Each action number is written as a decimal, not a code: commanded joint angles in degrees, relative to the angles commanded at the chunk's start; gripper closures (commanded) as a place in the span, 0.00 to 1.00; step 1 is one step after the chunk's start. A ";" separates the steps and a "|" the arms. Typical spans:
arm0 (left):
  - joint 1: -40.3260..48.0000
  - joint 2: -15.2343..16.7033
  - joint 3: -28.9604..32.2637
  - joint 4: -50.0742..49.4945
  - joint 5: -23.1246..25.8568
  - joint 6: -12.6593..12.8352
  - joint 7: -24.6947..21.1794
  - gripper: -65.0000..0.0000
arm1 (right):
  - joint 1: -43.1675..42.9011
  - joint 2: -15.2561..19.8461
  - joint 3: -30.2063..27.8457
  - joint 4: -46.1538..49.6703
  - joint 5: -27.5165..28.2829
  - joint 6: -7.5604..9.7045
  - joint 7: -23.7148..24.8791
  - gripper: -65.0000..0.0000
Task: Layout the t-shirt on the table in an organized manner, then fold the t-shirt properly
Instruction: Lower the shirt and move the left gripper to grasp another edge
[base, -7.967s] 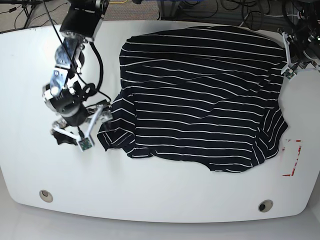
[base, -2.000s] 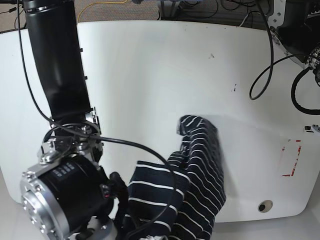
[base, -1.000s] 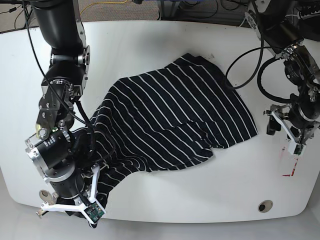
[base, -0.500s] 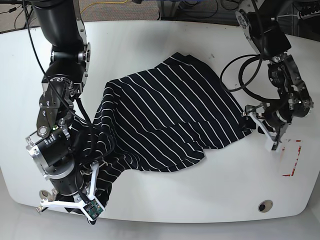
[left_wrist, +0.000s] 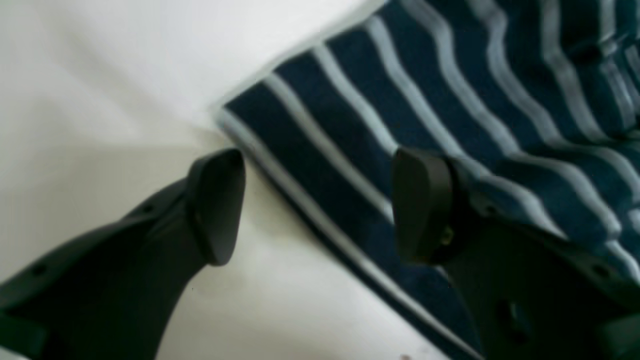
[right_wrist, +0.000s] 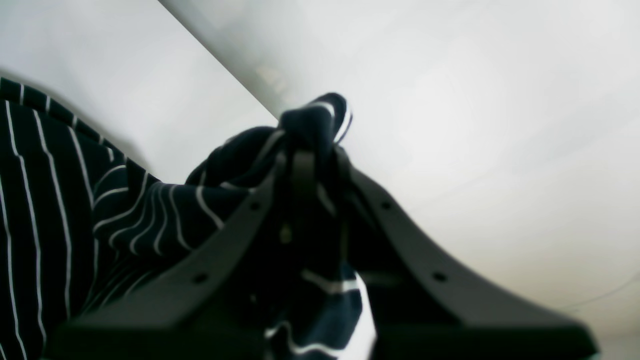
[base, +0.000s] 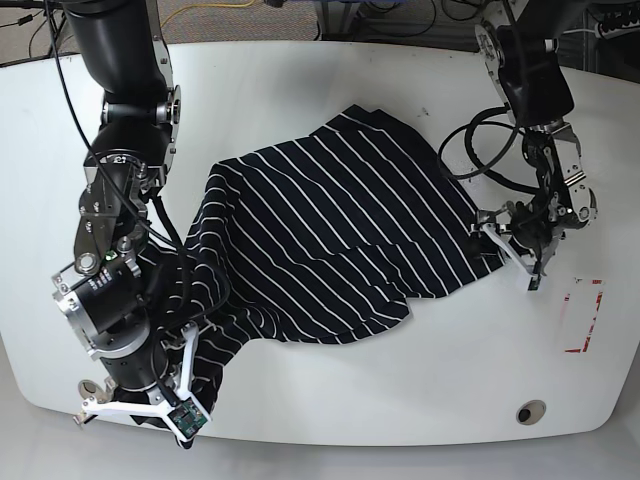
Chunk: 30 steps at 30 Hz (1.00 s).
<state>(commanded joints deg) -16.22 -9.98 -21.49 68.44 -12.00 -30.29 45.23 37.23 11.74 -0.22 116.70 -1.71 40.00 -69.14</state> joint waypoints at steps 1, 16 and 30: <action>0.00 -0.44 0.00 -0.88 0.00 0.00 -0.35 0.33 | 0.00 0.00 0.00 0.00 0.00 0.00 0.00 1.00; -4.40 -0.44 1.76 -10.37 -0.26 -3.08 -1.14 0.34 | 0.00 0.00 0.09 0.00 0.00 0.00 0.00 1.00; -4.04 1.41 4.75 -10.29 0.00 -2.81 -1.14 0.95 | 0.00 0.00 0.09 0.00 0.00 0.00 0.00 1.00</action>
<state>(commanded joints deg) -20.26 -8.57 -16.75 58.15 -12.00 -33.10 44.09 37.23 11.74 -0.13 116.70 -1.71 40.00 -69.14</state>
